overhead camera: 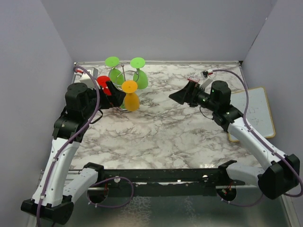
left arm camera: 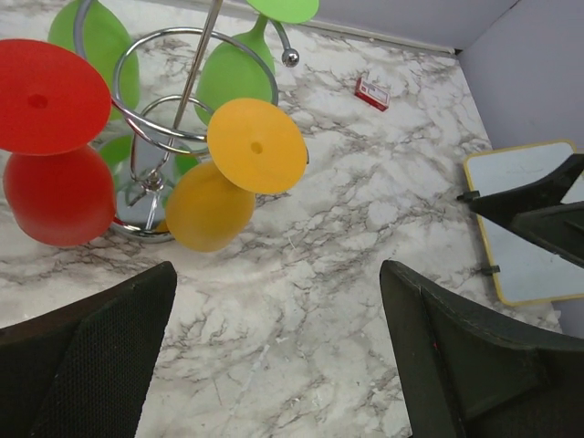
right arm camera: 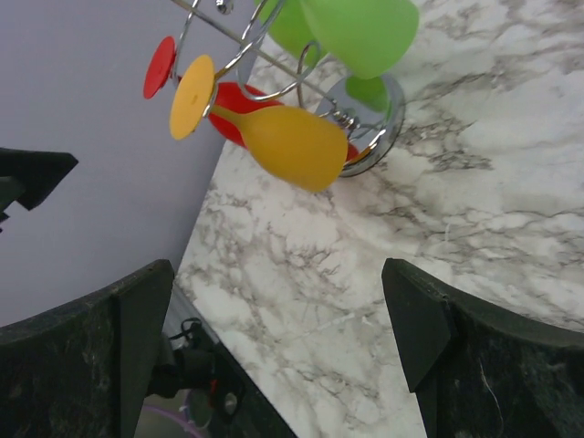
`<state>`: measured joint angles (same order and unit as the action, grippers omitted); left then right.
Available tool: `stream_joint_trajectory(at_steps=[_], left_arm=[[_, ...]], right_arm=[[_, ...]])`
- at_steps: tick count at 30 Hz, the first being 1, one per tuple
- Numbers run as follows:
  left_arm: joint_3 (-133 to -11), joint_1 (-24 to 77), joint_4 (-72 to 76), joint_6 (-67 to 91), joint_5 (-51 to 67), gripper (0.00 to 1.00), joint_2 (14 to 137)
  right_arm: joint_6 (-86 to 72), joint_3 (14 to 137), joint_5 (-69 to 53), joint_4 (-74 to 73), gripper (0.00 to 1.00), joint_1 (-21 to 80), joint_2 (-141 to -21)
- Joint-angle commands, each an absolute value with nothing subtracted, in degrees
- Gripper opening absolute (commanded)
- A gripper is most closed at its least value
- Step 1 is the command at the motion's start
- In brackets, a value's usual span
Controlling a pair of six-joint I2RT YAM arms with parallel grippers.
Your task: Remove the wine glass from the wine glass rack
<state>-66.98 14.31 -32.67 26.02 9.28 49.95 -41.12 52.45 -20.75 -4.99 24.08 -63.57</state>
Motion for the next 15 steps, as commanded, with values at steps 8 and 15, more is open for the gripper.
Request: stream_joint_trajectory(at_steps=[8,15], left_arm=[[-60.7,14.0,-23.6,45.5,10.0,0.74,53.1],[-55.8,13.8,-14.9,53.4,7.2,0.62,54.8]], right_arm=[[-50.1,49.9,-30.4,4.6,0.99,24.6,-63.4],[-48.1,48.9,-22.9,-0.5,0.99,24.6,-57.2]])
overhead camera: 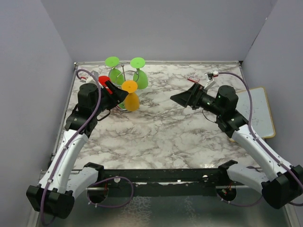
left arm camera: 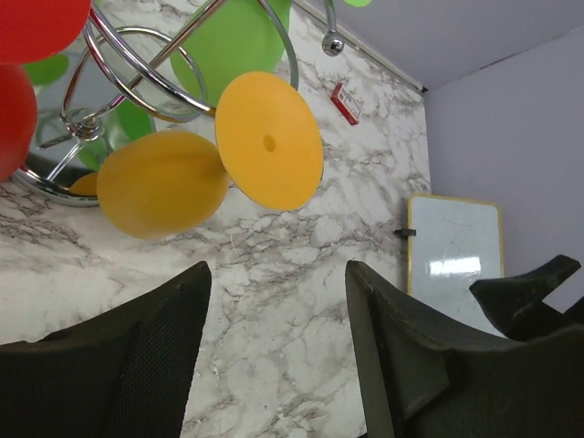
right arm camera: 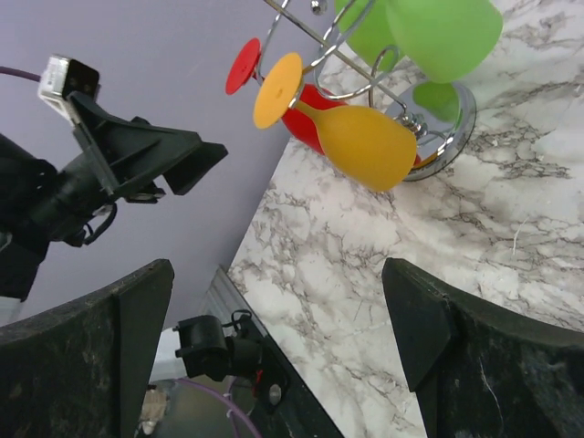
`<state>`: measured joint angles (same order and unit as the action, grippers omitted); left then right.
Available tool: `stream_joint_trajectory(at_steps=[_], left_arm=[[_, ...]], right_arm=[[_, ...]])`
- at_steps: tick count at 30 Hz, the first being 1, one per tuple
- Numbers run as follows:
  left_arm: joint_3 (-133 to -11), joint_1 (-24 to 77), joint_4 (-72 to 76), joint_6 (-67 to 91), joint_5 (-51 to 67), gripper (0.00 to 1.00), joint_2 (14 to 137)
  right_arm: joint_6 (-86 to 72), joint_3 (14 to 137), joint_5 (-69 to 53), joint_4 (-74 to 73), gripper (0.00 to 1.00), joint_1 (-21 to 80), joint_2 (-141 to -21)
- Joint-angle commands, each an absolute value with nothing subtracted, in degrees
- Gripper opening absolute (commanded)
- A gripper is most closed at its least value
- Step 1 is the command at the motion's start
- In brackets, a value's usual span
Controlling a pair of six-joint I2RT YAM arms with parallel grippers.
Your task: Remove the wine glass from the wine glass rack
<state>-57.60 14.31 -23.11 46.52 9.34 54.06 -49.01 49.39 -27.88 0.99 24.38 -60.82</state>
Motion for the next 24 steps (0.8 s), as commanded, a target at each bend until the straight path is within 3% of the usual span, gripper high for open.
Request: stream_joint_trajectory(at_steps=[1,12,24], left_arm=[[-55.3,13.8,-13.7,54.2,7.3,0.61,55.3],[-54.7,12.2,-9.0,57.1,6.2,0.50,60.2],[-55.0,11.6,-7.6,58.3,6.7,0.44,63.0]], right_arm=[[-48.0,48.8,-21.5,-1.5,0.99,24.6,-56.3],[-45.5,44.8,-11.6,-2.3,0.99,24.6,-46.7],[-44.1,44.2,-9.6,-2.2,0.99,24.6,-44.6]])
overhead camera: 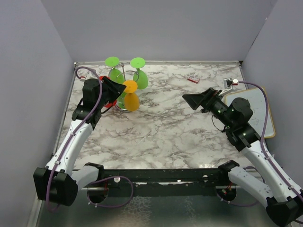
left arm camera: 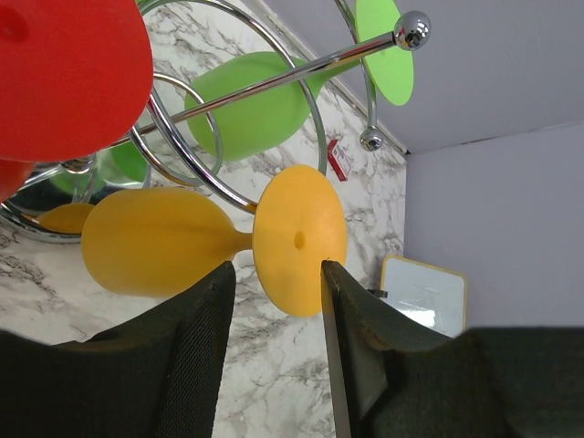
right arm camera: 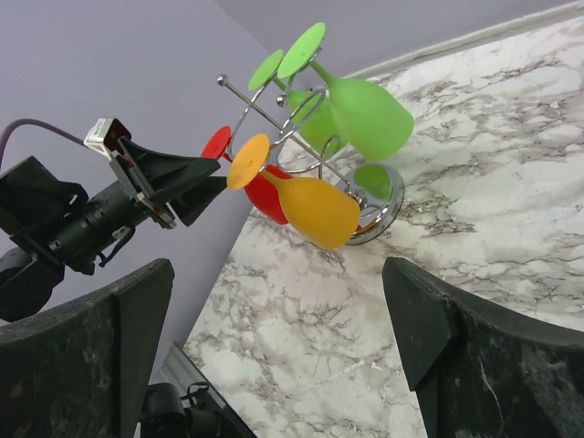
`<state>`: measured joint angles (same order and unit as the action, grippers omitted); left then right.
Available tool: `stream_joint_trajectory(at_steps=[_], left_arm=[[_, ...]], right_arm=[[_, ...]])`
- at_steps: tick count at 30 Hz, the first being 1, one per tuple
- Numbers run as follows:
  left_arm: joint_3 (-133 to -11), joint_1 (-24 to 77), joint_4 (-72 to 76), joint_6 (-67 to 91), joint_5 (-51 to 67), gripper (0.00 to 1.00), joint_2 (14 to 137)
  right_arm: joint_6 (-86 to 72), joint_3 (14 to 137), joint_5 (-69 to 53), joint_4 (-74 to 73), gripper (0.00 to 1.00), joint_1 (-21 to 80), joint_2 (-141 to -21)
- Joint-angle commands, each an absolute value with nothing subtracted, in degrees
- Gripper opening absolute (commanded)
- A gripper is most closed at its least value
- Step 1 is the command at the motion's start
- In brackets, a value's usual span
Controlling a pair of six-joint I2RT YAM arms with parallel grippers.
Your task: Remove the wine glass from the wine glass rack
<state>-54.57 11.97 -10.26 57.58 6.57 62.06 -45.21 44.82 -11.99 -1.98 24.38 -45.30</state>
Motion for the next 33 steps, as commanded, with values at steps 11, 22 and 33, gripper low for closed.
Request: stream_joint_trajectory(at_steps=[11,22,33], left_arm=[[-54.2,11.2,-5.5,58.9,8.3,0.32,64.7],[-53.9,11.0,-4.9,59.2,9.6,0.30,65.3],[-53.4,11.0,-5.2,59.1,10.0,0.32,65.7]], right_arm=[[-44.1,44.0,-9.5,-2.5,0.99,24.6,-44.3],[-44.0,43.9,-9.0,-2.6,0.99,24.6,-44.6],[-44.1,43.9,-9.1,-2.4,0.99,24.6,-44.9]])
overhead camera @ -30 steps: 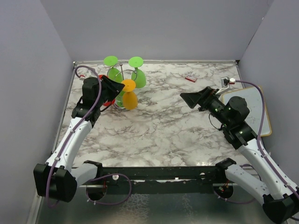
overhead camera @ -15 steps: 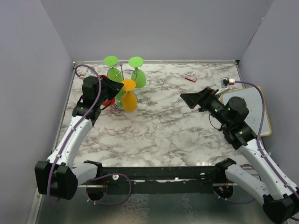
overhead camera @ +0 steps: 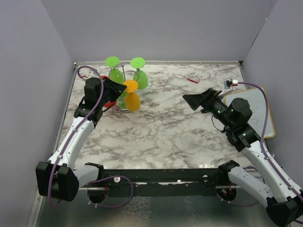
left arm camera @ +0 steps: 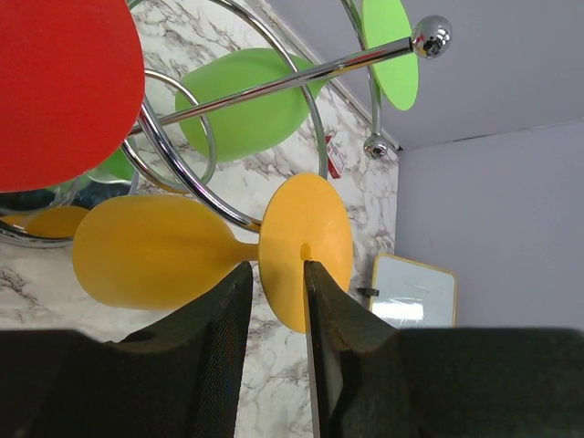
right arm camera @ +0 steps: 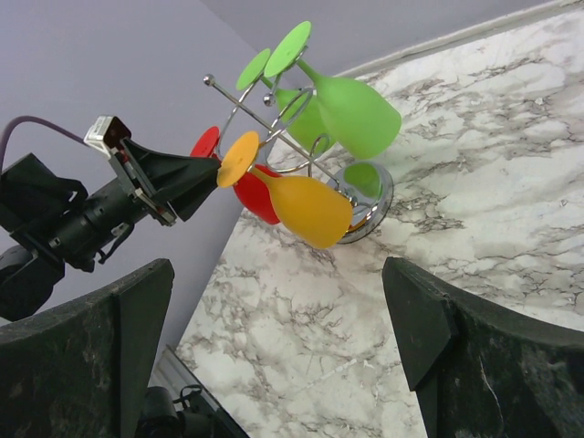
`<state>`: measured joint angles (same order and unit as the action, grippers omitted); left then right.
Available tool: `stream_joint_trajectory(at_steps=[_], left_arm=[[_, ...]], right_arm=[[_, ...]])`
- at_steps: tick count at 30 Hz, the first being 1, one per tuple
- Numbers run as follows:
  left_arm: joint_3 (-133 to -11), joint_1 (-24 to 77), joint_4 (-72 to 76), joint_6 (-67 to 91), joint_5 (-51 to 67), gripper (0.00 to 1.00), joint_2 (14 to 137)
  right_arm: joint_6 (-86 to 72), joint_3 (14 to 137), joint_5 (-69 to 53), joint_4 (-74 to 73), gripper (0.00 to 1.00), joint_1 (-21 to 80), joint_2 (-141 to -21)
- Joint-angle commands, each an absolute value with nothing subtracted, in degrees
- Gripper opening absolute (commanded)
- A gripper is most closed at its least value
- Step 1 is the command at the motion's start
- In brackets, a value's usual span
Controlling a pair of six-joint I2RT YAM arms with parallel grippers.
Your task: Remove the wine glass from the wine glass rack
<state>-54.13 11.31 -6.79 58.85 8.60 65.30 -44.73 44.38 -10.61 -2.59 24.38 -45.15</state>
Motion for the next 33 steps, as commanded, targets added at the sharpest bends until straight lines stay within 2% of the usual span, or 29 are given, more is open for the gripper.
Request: stream_joint_trajectory(at_steps=[1,22,33], left_arm=[[-53.3,11.0,-5.2,59.1,10.1,0.32,65.8],[-52.6,10.7,-2.3,61.6,12.6,0.28,66.1],[-52.5,10.5,-2.2,61.8,13.1,0.29,66.9]], right_arm=[[-44.1,43.8,-9.1,-2.4,0.99,24.6,-44.8],[-44.7,43.2,-9.0,-2.4,0.99,24.6,-44.4],[-44.6,43.0,-8.5,-2.7,0.99,24.6,-43.7]])
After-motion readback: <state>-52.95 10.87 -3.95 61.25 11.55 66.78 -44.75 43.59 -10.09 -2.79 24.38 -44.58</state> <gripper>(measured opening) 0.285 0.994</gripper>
